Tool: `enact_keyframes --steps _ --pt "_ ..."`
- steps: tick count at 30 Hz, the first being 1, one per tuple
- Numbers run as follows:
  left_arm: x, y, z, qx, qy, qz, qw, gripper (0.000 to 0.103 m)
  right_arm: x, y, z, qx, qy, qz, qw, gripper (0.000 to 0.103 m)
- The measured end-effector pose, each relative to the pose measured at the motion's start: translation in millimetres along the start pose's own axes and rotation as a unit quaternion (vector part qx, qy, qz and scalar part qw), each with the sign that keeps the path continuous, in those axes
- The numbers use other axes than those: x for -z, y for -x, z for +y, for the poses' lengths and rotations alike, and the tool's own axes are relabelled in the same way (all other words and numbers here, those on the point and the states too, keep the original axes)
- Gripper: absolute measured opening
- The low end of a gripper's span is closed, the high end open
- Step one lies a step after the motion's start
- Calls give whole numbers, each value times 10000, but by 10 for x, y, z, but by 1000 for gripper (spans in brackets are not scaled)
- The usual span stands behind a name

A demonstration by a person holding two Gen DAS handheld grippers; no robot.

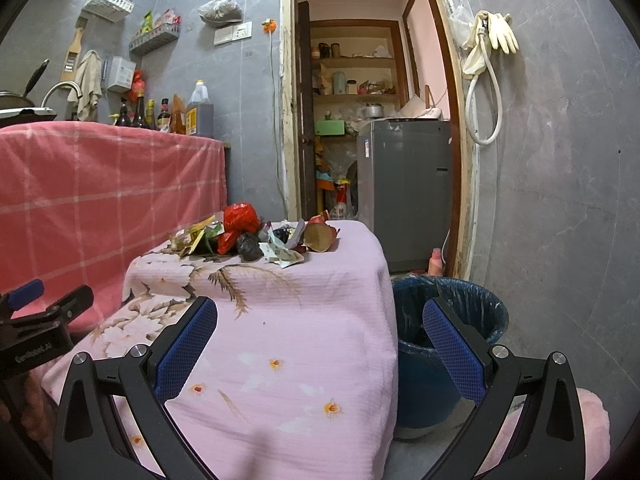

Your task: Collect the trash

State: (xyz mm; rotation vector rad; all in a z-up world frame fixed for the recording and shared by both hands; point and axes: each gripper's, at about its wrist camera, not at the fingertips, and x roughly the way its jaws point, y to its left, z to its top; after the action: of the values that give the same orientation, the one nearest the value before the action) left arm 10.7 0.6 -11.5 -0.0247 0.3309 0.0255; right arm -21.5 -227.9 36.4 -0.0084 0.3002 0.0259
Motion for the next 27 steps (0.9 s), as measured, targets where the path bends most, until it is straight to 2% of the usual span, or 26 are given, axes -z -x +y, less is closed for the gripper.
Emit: enact_keyframes --steps 9,14,19,27 --pt "-130 -64 -34 46 -19 104 9999 101 -46 -110 -85 19 -166 225 9996 103" --pt "-278 -202 -68 74 51 91 9999 101 -222 -171 -188 41 -223 130 9997 103" --pt "-482 -435 -97 42 84 139 9999 101 -439 -354 -276 8 -124 44 9999 103" --pt "-798 -1009 -25 -9 211 357 9991 101 -725 -877 -416 -220 -68 45 9997 103"
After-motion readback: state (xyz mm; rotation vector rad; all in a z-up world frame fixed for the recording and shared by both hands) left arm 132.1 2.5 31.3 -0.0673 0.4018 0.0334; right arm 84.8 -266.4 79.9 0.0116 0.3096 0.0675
